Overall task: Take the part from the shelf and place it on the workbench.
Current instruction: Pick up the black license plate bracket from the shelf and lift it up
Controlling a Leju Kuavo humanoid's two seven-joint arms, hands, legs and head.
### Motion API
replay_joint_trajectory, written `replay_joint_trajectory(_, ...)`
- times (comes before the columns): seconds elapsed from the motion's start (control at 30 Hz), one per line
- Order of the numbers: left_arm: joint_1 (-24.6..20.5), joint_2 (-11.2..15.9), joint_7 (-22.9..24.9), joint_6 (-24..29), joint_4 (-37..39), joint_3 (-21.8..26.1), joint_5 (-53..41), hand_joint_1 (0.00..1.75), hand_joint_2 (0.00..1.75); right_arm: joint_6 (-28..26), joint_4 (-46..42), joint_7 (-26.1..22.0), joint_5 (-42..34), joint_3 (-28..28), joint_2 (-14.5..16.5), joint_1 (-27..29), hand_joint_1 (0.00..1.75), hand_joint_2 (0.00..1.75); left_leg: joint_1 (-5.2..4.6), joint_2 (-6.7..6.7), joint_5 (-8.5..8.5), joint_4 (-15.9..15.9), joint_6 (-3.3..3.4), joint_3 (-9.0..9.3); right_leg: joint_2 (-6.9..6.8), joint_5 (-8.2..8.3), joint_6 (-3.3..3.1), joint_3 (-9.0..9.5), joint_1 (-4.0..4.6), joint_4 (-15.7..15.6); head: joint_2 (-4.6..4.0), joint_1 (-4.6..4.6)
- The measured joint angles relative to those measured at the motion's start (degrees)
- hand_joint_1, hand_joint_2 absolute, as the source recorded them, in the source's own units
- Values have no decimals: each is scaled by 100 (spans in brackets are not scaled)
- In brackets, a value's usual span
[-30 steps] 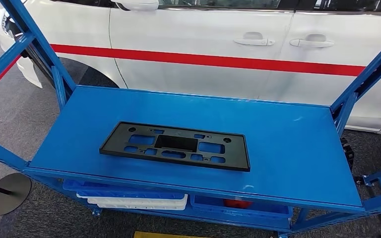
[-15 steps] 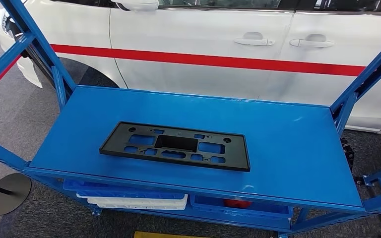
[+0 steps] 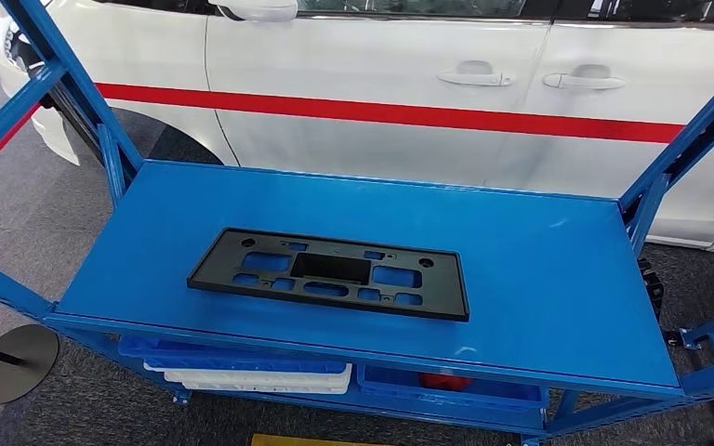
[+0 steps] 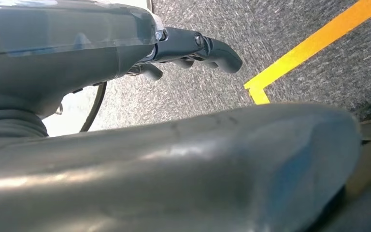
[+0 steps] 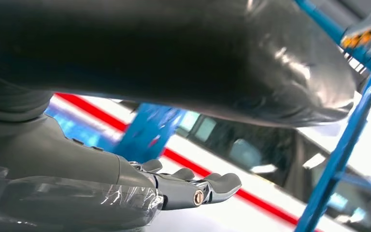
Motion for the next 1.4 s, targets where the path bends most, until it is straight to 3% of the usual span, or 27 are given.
replay_joint_trajectory(0.43,-69,-48,21,-39,0,-127,41,0,0,-311,-657,-544,-73,1,-671,-199,0,0,-2,-1,-2,2,1,-2,-1,0,1,1,-5,-2,0,0)
replay_joint_trajectory(0.77,-72,-46,69,-39,0,-144,81,0,0,-160,-817,-592,-247,26,-682,-212,0,0,-1,-1,-2,0,1,-3,-1,0,0,2,-3,-1,0,0)
replay_joint_trajectory(1.07,-161,-41,149,-98,0,-238,30,0,0,9,-1023,-399,-235,301,-598,-739,0,0,-1,1,2,1,3,1,1,3,4,9,-3,1,0,0)
replay_joint_trajectory(1.23,-169,-25,142,-100,0,-277,99,0,0,-38,-955,-489,-2,589,-837,-1247,0,0,-5,13,1,2,4,7,21,7,10,10,-3,1,0,0)
replay_joint_trajectory(1.4,-170,-13,126,-100,0,-284,131,0,0,-25,-853,-588,48,760,-1035,-1405,0,0,-7,61,-9,-1,6,4,75,16,17,11,-3,1,0,0)
